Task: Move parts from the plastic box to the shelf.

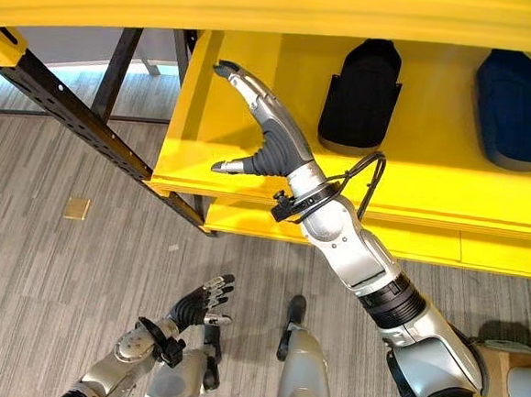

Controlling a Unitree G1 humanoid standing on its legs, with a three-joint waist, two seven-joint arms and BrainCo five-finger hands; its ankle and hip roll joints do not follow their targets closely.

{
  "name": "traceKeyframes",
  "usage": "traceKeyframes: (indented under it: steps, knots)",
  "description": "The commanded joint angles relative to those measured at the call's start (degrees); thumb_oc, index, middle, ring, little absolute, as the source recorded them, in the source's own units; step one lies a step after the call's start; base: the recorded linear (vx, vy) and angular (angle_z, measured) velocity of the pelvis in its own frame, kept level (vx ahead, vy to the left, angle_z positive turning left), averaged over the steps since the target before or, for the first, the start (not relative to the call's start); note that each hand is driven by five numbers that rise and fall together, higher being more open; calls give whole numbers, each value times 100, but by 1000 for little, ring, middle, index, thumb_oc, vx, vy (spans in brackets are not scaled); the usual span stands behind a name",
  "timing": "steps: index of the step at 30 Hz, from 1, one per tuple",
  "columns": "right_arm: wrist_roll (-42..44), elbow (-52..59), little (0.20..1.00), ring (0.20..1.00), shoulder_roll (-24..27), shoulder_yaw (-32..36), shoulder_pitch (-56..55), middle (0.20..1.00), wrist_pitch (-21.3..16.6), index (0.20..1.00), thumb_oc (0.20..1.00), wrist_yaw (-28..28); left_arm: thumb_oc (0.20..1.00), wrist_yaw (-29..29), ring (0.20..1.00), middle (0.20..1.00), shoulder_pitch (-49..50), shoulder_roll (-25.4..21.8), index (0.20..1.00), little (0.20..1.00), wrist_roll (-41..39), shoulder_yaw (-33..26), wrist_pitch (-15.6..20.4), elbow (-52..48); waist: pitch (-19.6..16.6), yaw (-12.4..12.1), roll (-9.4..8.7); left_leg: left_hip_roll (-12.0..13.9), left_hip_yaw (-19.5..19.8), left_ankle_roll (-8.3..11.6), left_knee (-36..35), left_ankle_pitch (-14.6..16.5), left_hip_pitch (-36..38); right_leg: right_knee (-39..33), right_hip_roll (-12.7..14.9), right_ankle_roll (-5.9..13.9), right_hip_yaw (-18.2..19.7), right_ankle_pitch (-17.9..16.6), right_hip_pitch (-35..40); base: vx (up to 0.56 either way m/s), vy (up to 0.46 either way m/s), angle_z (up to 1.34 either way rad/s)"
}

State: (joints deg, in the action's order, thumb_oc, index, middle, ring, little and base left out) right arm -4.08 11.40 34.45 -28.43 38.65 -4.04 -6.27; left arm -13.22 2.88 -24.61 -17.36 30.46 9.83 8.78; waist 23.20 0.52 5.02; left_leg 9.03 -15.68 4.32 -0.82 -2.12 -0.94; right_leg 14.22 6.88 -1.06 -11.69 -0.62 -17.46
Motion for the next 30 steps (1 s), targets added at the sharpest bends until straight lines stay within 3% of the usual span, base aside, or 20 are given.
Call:
traceKeyframes:
  steps: [1,3,8,9,11,12,13,15,18,20,24,28,30]
  knots:
    - [655,885,1000,1000,253,180,-392,1000,-43,1000,1000,260,1000,-148,1000,1000,306,-334,1000,1000,-326,-258,434,-948,-172,103,-79,561,-69,158,116,-100,262,-577,468,558,236,16,714,27,89,-1]
    - [974,934,1000,1000,349,252,-604,1000,-66,1000,1000,277,1000,-109,1000,1000,337,-455,1000,1000,-366,-376,559,-1141,-182,147,-73,550,-82,150,136,-89,310,-570,485,570,234,31,763,17,61,-1]
    - [1389,1185,1000,1000,378,707,-1660,1000,-701,1000,1000,353,1000,-19,1000,1000,387,-530,1000,1000,-726,-742,1409,-1793,-266,295,-73,466,-121,79,232,32,351,-620,505,600,315,-26,809,4,48,-7]
    - [1449,1194,1000,1000,368,755,-1742,1000,-756,1000,1000,382,1000,29,1000,1000,400,-533,1000,1000,-738,-786,1424,-1857,-284,298,-77,458,-127,70,236,33,339,-643,502,598,328,-49,803,14,25,-7]
    - [1549,1314,1000,1000,318,978,-2180,1000,-1130,1000,1000,673,1000,485,1000,1000,462,-532,1000,1000,-541,-987,1654,-2087,-322,341,-110,418,-134,25,244,105,393,-674,511,624,352,-57,868,11,-2,-13]
    - [1675,1394,1000,1000,314,1029,-2297,1000,-1179,1000,1000,853,1000,638,1000,1000,473,-540,1000,1000,-525,-1042,1698,-2140,-351,345,-124,415,-135,22,233,96,380,-702,502,621,368,-79,866,13,-39,-13]
    - [2058,1655,1000,1000,270,1149,-2625,1000,-1165,1000,1000,1234,1000,826,1000,1000,510,-542,1000,1000,-595,-1287,1987,-2234,-409,368,-198,400,-143,5,202,119,418,-737,486,638,385,-85,915,7,-47,-6]
    - [2377,1771,1000,1000,262,1213,-2754,1000,-1127,1000,1000,1580,1000,778,1000,1000,544,-531,1000,1000,-580,-1471,2089,-2372,-470,354,-267,399,-135,-8,197,131,436,-789,464,644,400,-101,962,27,-90,-4]
    - [3288,1925,1000,1000,227,1212,-2842,1000,-846,1000,1000,2245,1000,687,1000,1000,560,-403,1000,1000,-1027,-1658,1966,-2534,-559,314,-365,401,-94,-3,213,118,464,-874,398,630,417,-103,1066,0,-79,-4]
    - [3373,1866,1000,1000,165,1168,-2855,1000,-891,1000,1000,2242,1000,693,1000,1000,528,-323,1000,1000,-1056,-1669,1941,-2477,-598,300,-410,394,-75,1,239,125,471,-907,369,620,424,-110,1099,-7,-21,0]
    - [3663,1628,1000,1000,60,1284,-2915,1000,-898,1000,1000,2030,1000,1256,1000,1000,432,-110,1000,1000,-894,-1664,1814,-2293,-656,332,-513,309,-119,-59,295,235,518,-1061,347,646,473,-202,1174,-56,57,1]
    - [3525,1504,1000,1000,-211,1698,-3475,1000,-846,1000,1000,1972,1000,1373,1000,1000,234,103,1000,1000,-890,-1729,1457,-1880,-718,514,-784,22,-294,-249,365,499,561,-1520,506,981,623,-769,1103,-61,127,-12]
    - [3593,1452,1000,1000,-247,1769,-3579,1000,-764,1000,1000,2036,1000,1502,1000,1000,254,168,1000,1000,-678,-1745,1398,-1814,-714,511,-878,-45,-436,-277,347,571,665,-1702,599,1120,421,-1004,1112,-4,67,-37]
